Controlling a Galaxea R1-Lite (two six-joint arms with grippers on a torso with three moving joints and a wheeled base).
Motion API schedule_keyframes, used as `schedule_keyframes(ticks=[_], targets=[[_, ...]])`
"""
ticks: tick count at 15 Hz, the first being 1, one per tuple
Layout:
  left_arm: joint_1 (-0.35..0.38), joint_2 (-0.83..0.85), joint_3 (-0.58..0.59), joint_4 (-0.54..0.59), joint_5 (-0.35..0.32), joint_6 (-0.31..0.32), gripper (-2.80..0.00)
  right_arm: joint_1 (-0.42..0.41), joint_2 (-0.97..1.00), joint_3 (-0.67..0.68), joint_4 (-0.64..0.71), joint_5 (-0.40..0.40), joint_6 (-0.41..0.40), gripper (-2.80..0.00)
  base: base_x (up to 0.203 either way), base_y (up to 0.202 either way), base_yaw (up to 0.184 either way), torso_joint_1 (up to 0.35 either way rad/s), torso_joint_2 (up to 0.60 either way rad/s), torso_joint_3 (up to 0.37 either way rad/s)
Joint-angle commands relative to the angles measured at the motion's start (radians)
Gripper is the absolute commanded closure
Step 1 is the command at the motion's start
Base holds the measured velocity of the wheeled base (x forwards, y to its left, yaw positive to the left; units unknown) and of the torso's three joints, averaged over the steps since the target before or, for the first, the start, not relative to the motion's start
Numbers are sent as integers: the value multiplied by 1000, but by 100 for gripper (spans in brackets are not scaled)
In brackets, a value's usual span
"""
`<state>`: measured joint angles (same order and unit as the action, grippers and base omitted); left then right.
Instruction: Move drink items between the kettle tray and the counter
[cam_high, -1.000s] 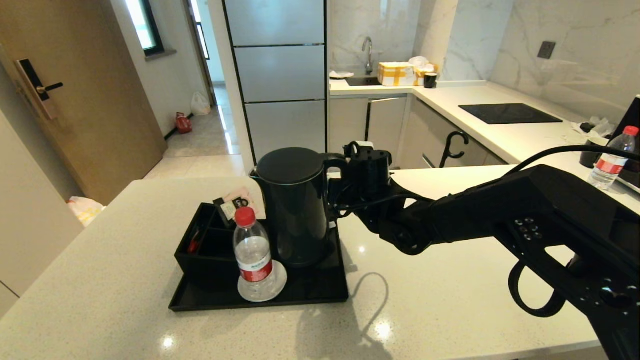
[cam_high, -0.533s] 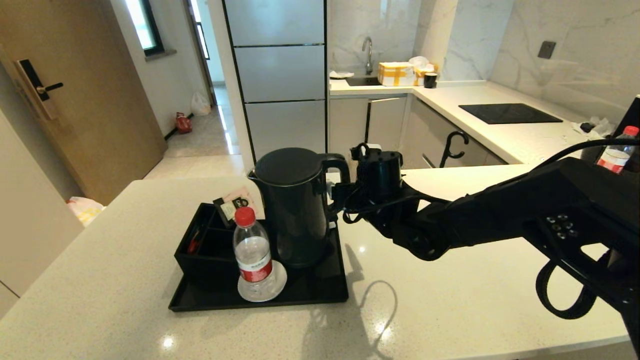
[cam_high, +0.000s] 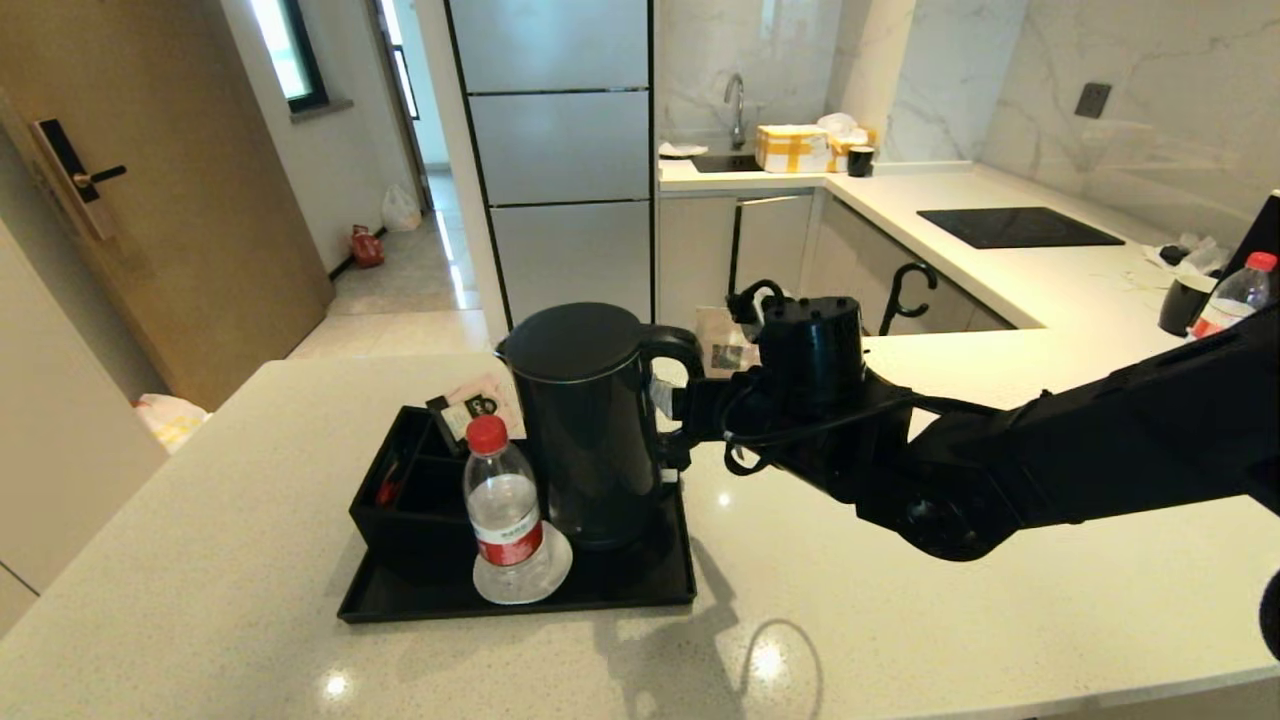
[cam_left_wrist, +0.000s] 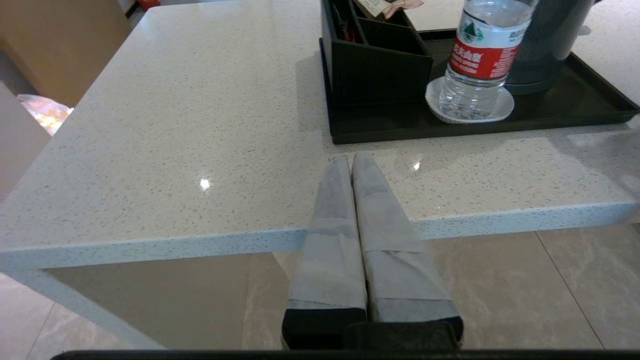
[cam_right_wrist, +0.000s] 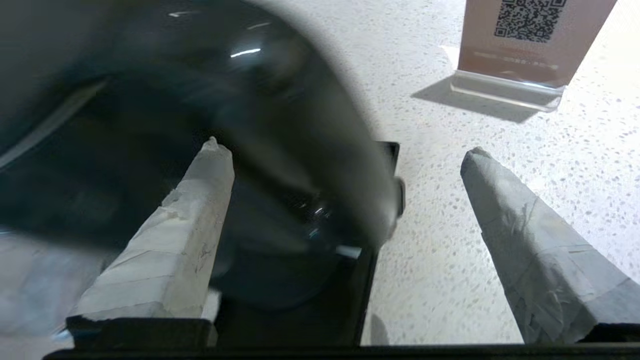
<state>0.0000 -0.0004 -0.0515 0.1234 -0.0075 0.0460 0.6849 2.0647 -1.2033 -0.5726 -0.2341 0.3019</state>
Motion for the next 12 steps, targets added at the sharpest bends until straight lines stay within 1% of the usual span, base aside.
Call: schedule_keyframes(ticks=[1,4,6,8,9,10,12], targets=[[0,0,1,1,0,0,0,1,-15,19,-4,-4,2,-280,0,0,0,0,0,0],[0,0,1,1,0,0,0,0,-29,40,-3,-2,3,-280,0,0,0,0,0,0],[0,0,-1,1,0,0,0,0,-133,159,-15,23,4,-280,0,0,0,0,0,0],[0,0,1,1,0,0,0,-11,-256,260,-42,68,18,-280,0,0,0,0,0,0],[0,0,1,1,0,0,0,-24,-324,297,-45,85,24,0,0,0,0,0,0,0],[0,0,1,1,0,0,0,-35,-357,328,-48,99,30,0,0,0,0,0,0,0],[2,0,1,1,0,0,0,-46,-369,340,-41,109,34,0,0,0,0,0,0,0]])
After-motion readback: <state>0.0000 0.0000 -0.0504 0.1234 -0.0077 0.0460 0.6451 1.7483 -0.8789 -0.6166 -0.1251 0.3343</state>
